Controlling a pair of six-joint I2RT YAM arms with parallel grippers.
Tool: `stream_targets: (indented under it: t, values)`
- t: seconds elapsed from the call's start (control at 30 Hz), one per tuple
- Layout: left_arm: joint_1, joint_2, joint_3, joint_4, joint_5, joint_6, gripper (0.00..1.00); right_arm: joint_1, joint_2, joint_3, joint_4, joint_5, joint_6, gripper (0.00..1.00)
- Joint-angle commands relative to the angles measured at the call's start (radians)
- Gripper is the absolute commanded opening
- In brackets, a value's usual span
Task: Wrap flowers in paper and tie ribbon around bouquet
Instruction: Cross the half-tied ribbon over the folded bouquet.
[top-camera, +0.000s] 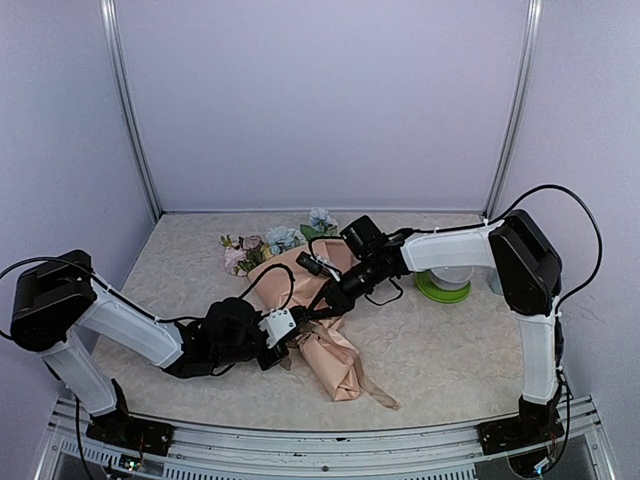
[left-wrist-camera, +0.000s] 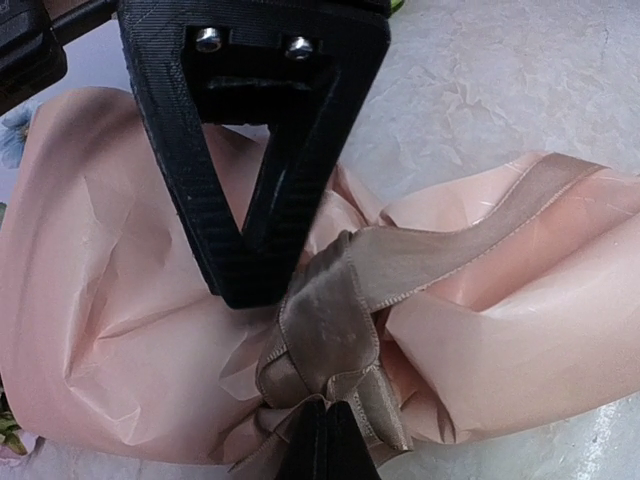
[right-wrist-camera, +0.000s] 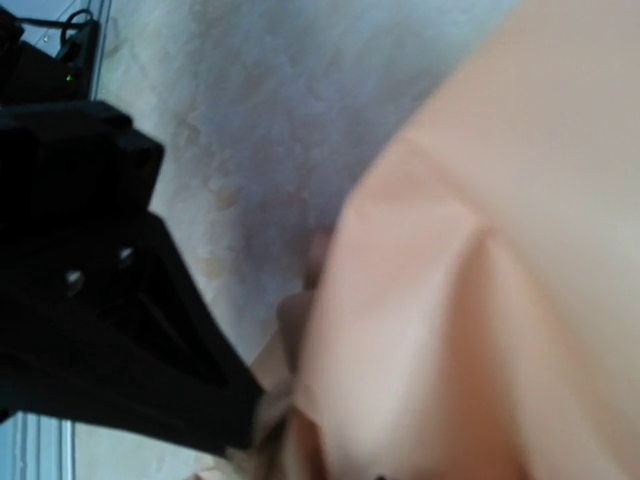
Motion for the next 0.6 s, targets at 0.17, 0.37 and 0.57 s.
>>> stream_targets:
  t: [0.17,0.37,0.57]
  values:
    - [-0.004,-0.002,-0.023,0.083,-0.019,-0.022,0.00,0.047,0.029,0.087,-0.035,0.019,-0.040,0.28]
    - [-0.003,-0.002,-0.024,0.078,-0.023,-0.024,0.00,0.056,0.046,0.090,-0.089,0.021,-0.087,0.28]
    - [-0.004,0.003,-0.026,0.077,-0.027,-0.029,0.00,0.059,0.036,0.055,-0.087,0.043,-0.103,0.30]
